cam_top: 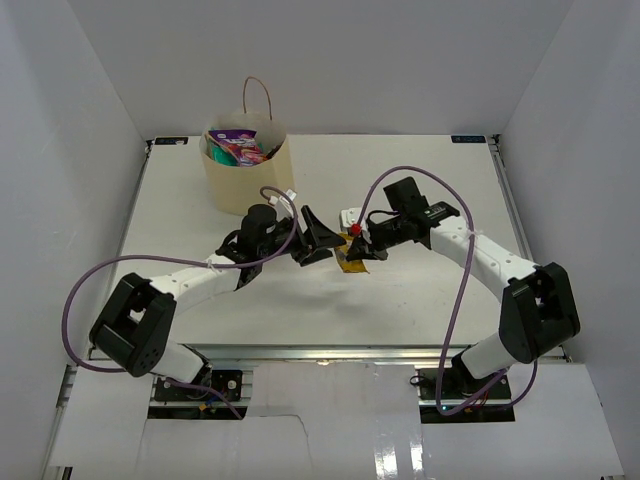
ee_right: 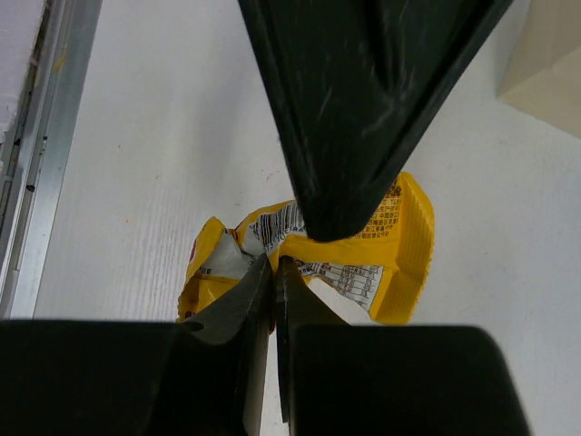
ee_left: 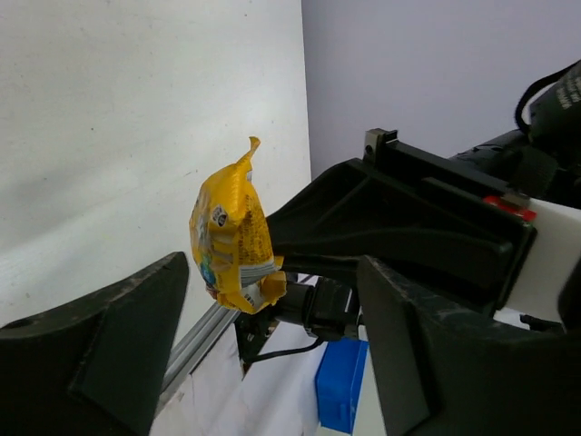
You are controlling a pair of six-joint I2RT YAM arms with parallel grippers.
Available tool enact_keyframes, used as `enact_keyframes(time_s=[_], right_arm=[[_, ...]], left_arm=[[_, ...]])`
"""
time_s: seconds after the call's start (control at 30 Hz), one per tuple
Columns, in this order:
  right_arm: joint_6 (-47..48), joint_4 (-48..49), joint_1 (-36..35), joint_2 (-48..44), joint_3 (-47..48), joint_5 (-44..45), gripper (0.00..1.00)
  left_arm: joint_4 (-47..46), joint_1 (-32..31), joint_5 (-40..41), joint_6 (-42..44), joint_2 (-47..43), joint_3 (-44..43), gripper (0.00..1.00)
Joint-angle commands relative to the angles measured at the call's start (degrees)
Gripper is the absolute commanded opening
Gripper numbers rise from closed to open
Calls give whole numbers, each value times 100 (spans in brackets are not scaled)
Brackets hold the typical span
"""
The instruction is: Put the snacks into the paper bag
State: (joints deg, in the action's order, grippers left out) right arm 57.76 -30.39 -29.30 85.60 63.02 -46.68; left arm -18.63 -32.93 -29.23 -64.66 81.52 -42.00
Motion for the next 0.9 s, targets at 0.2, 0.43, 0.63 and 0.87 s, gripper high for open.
enact_keyframes(time_s=[0.2,0.43,0.63,0.87], right_arm=[[-203,113,-208,-351,491,-272,8],[-344,95,-304,-597,351,-360,9],[-528,209,-296,-773,175,-228,24],[-1538,385,71,-1001,306,439,72]], left_arm=[[-202,-153,-135,-99,224,-238,70],[-202,-161,-197,-64,382,-467,39],[-281,-161,-346,-3,453,-660,9],[270,232,-172,646,67,-905,0]])
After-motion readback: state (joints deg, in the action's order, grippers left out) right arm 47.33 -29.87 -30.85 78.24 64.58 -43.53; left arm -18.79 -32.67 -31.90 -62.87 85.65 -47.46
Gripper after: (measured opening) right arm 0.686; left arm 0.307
